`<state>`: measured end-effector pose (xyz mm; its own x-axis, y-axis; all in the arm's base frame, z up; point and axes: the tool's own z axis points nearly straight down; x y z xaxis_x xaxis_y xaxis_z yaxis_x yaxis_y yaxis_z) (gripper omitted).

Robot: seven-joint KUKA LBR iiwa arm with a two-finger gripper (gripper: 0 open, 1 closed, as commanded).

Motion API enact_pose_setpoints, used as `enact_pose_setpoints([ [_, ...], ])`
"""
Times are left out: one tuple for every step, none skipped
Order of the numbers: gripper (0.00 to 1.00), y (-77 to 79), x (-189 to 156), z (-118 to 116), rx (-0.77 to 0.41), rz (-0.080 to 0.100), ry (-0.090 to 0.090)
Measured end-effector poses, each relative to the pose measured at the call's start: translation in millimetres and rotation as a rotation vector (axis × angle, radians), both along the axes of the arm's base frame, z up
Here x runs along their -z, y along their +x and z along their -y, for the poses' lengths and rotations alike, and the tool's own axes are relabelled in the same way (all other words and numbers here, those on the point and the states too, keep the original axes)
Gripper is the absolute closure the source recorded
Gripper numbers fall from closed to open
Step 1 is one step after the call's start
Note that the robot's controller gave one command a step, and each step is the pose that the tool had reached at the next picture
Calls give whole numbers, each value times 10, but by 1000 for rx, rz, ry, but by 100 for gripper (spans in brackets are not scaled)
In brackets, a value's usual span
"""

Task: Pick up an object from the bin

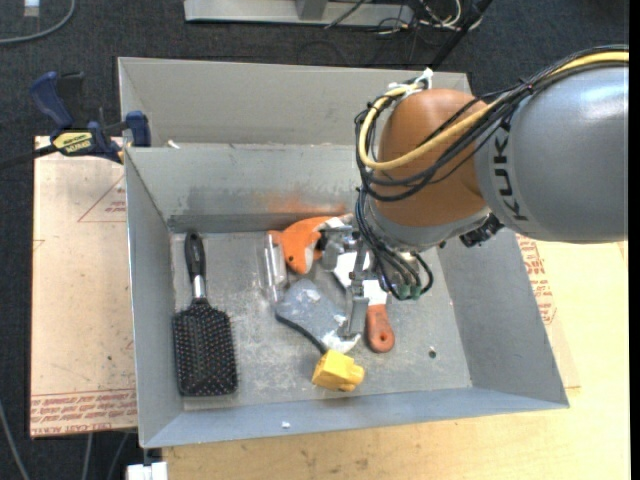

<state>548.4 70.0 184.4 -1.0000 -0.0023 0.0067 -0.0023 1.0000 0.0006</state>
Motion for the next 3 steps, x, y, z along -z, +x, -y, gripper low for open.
enact_pose_setpoints([
  [0, 12, -46, 3, 2, 7, 0],
  [0, 3, 15, 11, 2, 17, 2],
  [0, -69, 154, -59, -81, -10, -1],
])
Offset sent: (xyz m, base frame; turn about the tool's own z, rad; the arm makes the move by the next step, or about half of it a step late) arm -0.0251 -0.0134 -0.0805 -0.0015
